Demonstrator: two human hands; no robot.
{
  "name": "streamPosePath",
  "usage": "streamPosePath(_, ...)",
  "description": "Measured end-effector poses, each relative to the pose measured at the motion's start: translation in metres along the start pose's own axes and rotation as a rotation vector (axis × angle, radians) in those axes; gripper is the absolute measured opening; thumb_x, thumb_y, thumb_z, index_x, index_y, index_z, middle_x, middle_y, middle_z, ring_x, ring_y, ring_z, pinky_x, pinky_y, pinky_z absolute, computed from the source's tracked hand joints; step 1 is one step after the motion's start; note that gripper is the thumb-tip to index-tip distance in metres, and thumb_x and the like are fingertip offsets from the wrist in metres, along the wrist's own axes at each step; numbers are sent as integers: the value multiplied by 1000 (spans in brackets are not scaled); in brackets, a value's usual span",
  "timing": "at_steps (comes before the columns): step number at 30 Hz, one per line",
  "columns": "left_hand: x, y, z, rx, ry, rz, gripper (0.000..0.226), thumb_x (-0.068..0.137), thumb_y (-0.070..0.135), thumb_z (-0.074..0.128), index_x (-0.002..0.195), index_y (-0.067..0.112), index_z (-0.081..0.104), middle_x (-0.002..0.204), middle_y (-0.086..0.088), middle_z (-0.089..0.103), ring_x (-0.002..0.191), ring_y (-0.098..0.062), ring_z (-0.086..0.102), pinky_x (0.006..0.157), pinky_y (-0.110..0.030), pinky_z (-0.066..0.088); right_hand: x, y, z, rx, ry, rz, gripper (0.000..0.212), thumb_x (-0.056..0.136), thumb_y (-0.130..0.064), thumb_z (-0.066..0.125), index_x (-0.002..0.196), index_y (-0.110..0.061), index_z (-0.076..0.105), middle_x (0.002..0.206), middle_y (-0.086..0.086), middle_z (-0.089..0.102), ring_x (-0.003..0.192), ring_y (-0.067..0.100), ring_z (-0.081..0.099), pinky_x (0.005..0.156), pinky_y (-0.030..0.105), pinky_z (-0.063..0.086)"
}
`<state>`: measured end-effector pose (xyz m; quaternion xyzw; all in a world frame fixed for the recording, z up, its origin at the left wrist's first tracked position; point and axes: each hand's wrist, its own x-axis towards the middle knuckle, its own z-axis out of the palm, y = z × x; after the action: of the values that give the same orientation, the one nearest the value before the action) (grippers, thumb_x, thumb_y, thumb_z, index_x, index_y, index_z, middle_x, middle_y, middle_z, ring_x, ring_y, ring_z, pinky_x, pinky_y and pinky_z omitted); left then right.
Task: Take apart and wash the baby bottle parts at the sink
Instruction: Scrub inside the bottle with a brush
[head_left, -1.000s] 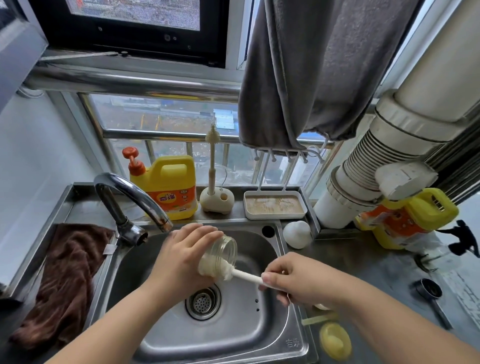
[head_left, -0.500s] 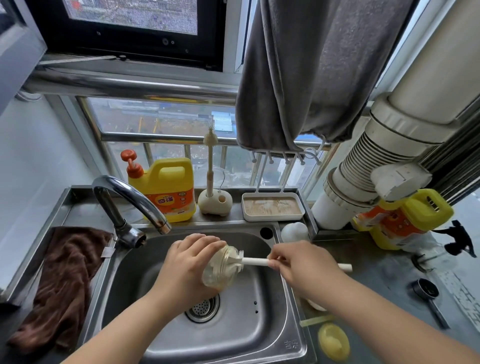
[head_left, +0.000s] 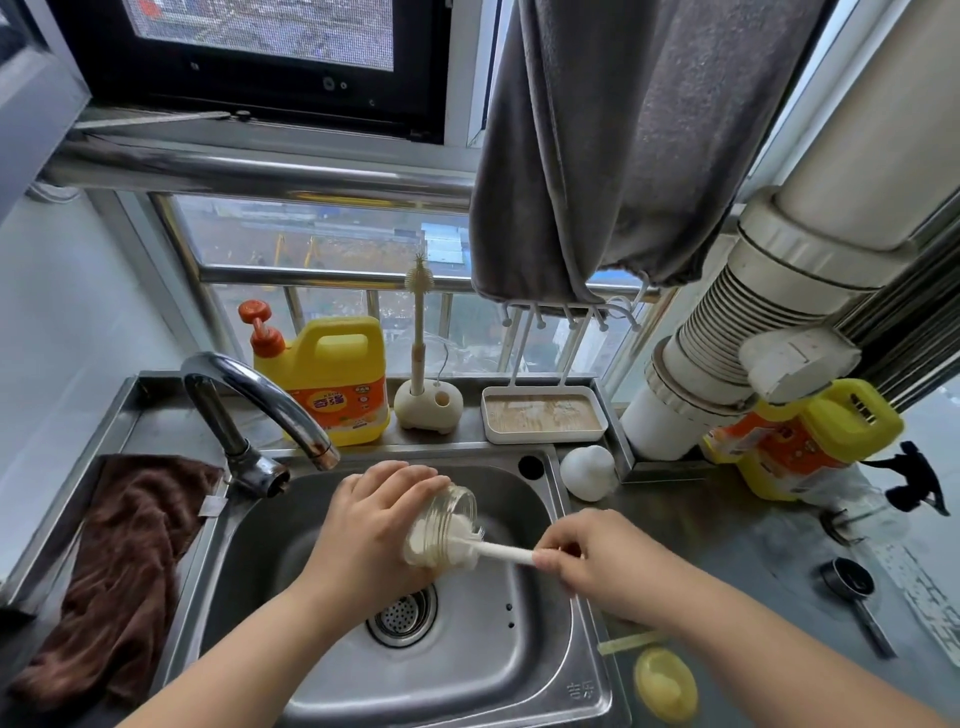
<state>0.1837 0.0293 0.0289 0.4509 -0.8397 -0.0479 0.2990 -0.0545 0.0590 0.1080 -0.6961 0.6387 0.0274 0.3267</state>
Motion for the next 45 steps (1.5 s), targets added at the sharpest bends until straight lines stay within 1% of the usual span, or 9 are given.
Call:
streamPosePath(6,1,8,-4,-44,-90,-42,79,49,56,74,119,29,50,114,9,63,110,-12,48,77,-41,51,1,-8,-18,-206,303,52,16,88,-49,57,97,-37,64,81,-17,58,85,4,54,65,25,30)
streamPosePath(10,1,6,-6,-13,-105,-22,71,56,62,64,118,29,51,114,10,63,109,-12,50,81,-38,49,-1,-7,-3,-153,106,5,19,94,-42,52,96,-29,66,72,-10,53,61,3,46,52,19,32)
streamPosePath(15,-4,3,-5,-22,-129,-24,77,52,59,71,119,27,50,115,7,64,110,-15,50,81,-39,50,-10,-7,3,-34,-65,-88,40,98,-36,47,57,-33,44,58,-6,43,50,0,43,49,11,34)
streamPosePath(20,-3,6,-4,-33,-152,-88,82,56,61,69,126,22,47,123,2,58,114,-19,47,81,-46,51,-7,-7,1,216,-136,-20,31,99,-36,43,74,-30,61,52,-8,50,43,1,41,45,10,33)
streamPosePath(24,-10,12,-1,-88,-307,-177,98,66,68,58,146,20,25,141,3,29,125,-14,29,99,-44,37,-1,-2,6,247,-123,1,30,98,-37,44,75,-31,62,50,-9,51,45,2,41,49,14,35)
streamPosePath(28,-19,18,-7,-187,-487,-184,86,91,48,40,131,41,-36,142,27,-39,129,10,-35,116,-32,-11,1,7,7,247,-125,9,26,97,-37,47,77,-32,64,51,-7,50,45,4,39,49,16,34)
streamPosePath(36,8,0,-19,-310,-531,-213,104,70,40,79,145,41,7,130,25,22,126,4,21,104,-6,15,1,17,2,293,-173,-27,22,95,-37,50,84,-31,69,56,-5,50,52,9,41,57,26,35)
streamPosePath(40,15,-3,-11,-278,-515,-128,96,58,48,78,141,37,33,128,17,29,122,-2,31,104,-14,33,-5,15,-2,275,-190,-23,22,95,-38,52,86,-29,70,57,-5,52,50,8,40,55,26,35)
streamPosePath(45,12,3,6,-108,-415,37,86,57,54,74,134,29,43,129,11,49,118,-12,49,93,-28,49,-3,7,-3,-375,181,-133,18,91,-41,56,96,-27,65,82,-3,64,71,19,59,59,29,38)
